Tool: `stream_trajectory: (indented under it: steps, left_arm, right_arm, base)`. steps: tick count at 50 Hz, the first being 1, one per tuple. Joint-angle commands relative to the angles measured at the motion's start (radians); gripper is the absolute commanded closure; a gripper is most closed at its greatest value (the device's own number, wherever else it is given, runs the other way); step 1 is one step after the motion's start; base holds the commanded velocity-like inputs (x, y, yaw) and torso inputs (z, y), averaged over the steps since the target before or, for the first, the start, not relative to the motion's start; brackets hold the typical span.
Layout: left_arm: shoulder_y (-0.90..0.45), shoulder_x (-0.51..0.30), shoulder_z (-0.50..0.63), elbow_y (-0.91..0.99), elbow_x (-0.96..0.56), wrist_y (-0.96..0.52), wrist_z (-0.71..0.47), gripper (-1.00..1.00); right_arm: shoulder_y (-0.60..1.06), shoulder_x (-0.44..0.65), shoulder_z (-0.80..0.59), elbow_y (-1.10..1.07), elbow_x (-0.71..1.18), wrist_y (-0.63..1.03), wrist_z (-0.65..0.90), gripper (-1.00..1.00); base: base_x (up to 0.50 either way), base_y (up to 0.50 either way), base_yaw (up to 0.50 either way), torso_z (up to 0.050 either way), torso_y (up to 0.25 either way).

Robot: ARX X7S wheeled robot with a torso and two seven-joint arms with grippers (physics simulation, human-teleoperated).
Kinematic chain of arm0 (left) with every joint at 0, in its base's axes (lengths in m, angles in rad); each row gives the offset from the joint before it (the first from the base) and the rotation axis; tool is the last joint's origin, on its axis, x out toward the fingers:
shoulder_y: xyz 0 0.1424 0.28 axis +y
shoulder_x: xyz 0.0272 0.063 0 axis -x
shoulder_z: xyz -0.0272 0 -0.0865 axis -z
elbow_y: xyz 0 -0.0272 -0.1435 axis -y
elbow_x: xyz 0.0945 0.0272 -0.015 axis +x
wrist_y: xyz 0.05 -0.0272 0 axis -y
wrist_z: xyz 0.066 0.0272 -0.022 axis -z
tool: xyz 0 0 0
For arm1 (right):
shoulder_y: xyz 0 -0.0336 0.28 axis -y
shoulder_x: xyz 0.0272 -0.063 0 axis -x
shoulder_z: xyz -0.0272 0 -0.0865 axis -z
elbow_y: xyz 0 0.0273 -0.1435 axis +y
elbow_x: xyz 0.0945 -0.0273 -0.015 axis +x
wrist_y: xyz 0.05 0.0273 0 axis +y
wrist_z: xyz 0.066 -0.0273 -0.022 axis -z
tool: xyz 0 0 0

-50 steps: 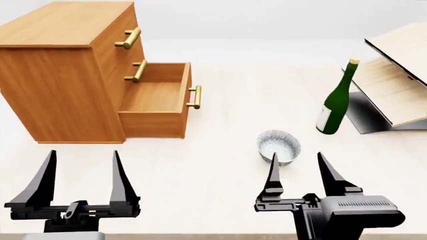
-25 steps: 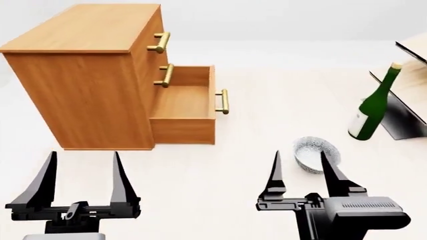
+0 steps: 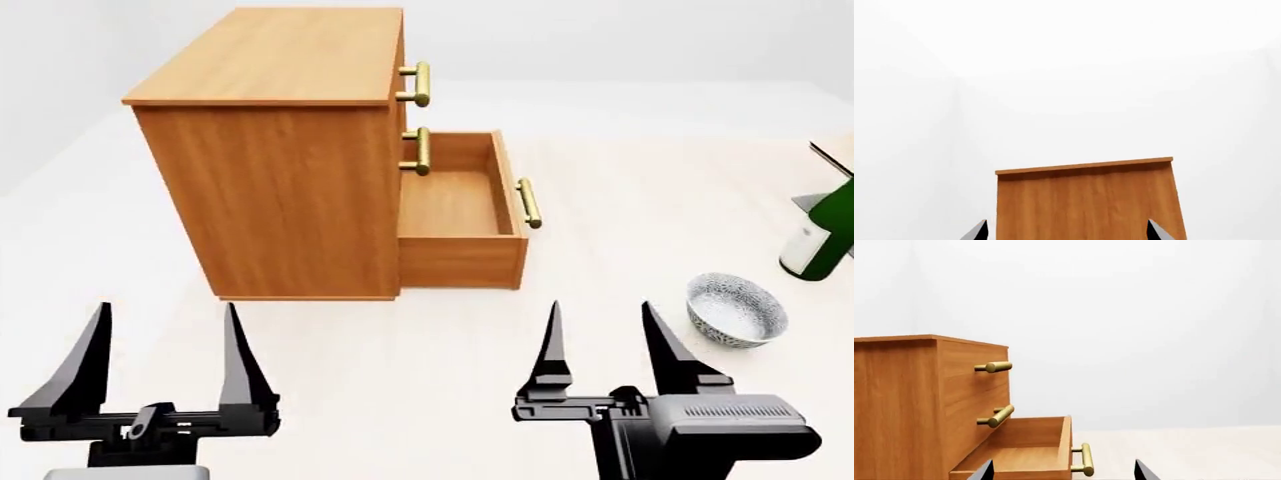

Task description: Put the bowl on top of the cabinet.

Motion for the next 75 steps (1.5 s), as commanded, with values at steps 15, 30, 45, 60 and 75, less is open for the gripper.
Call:
stream_trajectory:
  steps: [15, 30, 45, 60, 75]
  left_arm:
    - [0.004, -0.006, 0.007, 0.003, 0.004, 0.003, -0.013, -1.0]
    - [0.0, -0.009, 0.014, -0.005, 0.006, 0.005, -0.019, -1.0]
    - [0.002, -0.014, 0.017, -0.005, 0.006, 0.009, -0.026, -1.0]
    - [0.003, -0.019, 0.02, 0.004, 0.005, 0.002, -0.034, -1.0]
    - [0.001, -0.022, 0.025, 0.006, 0.006, 0.0, -0.04, -1.0]
  right_arm:
    - [-0.004, 0.009, -0.002, -0.01, 0.021, -0.021, 0.013, -1.0]
    - [-0.004, 0.018, -0.002, -0.011, 0.024, -0.03, 0.02, -1.0]
    - [-0.007, 0.019, -0.002, -0.007, 0.045, -0.066, 0.017, -1.0]
    - [-0.006, 0.028, -0.005, -0.035, 0.049, -0.034, 0.038, -1.0]
    - [-0.006, 0.033, -0.003, -0.036, 0.059, -0.047, 0.044, -1.0]
  base:
    - [0.33, 0.0, 0.0, 0.0, 0.0]
    - [0.12, 0.17, 0.0, 0.0, 0.0]
    - [0.01, 0.0, 0.0, 0.0, 0.0]
    - [0.5, 0.0, 0.0, 0.0, 0.001]
    - [0.14, 0.0, 0.0, 0.0, 0.0]
